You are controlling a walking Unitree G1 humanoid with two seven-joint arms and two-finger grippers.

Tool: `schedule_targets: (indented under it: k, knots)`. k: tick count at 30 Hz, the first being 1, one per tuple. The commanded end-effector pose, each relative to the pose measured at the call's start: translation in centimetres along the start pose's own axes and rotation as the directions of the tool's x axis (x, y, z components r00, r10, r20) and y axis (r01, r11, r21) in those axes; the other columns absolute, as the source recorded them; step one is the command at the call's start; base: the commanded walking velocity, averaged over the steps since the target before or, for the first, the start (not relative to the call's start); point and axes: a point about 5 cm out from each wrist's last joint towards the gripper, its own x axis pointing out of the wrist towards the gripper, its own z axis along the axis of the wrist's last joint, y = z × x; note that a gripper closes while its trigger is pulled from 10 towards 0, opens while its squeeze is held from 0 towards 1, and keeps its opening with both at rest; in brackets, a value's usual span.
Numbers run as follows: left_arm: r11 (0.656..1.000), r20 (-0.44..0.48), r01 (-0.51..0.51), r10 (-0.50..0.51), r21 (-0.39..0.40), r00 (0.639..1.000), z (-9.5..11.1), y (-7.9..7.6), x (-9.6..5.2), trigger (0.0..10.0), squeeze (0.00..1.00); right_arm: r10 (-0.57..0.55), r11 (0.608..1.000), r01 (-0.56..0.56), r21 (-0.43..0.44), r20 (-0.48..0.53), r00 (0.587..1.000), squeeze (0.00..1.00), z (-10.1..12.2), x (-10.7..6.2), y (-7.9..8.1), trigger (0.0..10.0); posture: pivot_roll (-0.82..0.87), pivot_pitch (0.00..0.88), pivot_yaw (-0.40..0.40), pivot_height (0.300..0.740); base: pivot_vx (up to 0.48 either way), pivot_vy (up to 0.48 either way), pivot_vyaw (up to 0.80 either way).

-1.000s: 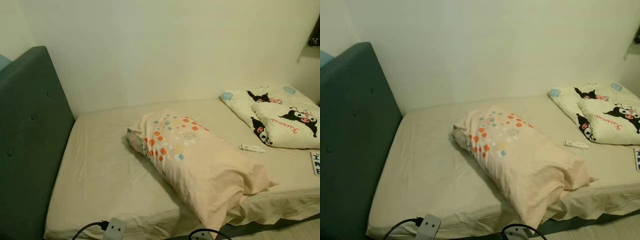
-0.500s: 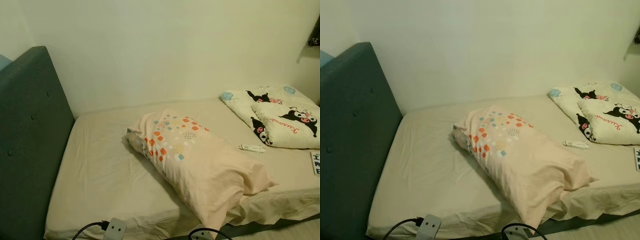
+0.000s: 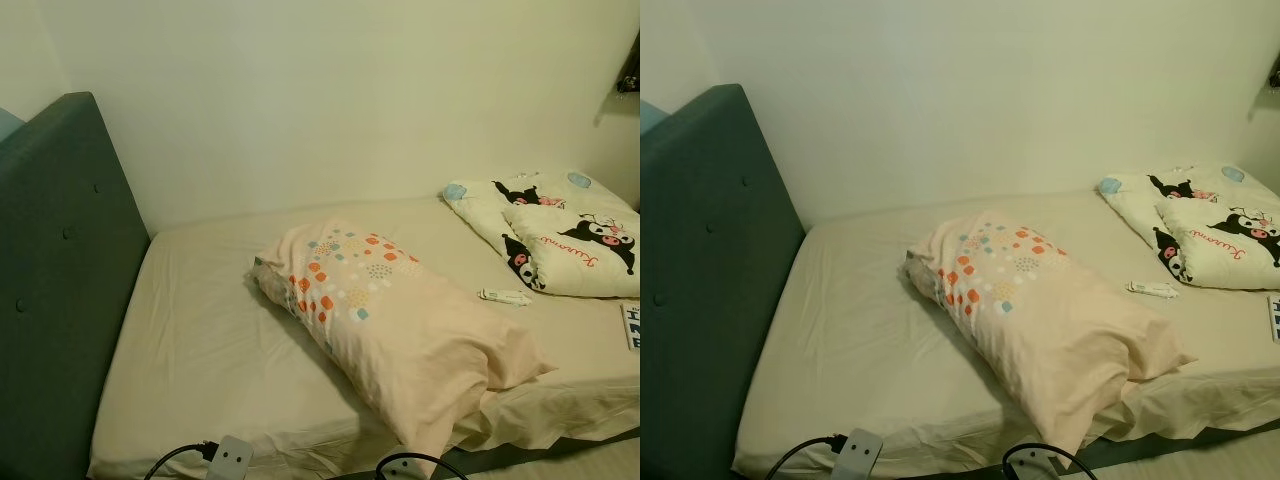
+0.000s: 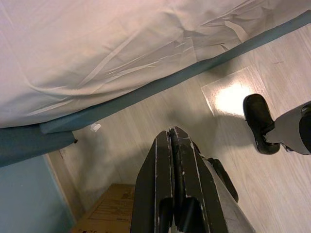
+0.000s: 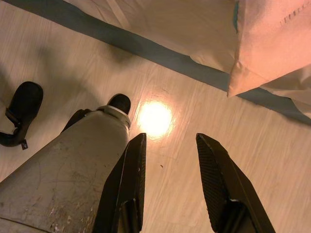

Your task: Clean up the room

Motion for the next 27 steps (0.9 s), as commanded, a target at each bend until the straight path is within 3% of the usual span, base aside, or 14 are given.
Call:
schedule_targets:
  k: [1, 27]
  knots:
    - [1.0, -0.018, -0.011, 0.011, 0.017, 1.0, -0.35, 0.53, -0.06, 10.0, 0.0, 0.006, 1.0, -0.006, -0.004, 0.017, 1.0, 0.0, 0.33, 0.03, 0.1, 10.0, -0.07, 0.0, 0.007, 0.727, 0.0, 0.0, 0.0]
    - [1.0, -0.019, -0.008, 0.008, 0.021, 1.0, -0.39, 0.45, -0.08, 10.0, 0.0, 0.011, 1.0, -0.011, -0.006, 0.008, 1.0, 0.0, 0.07, 0.0, 0.35, 10.0, -0.06, 0.0, 0.007, 0.727, 0.0, 0.0, 0.0]
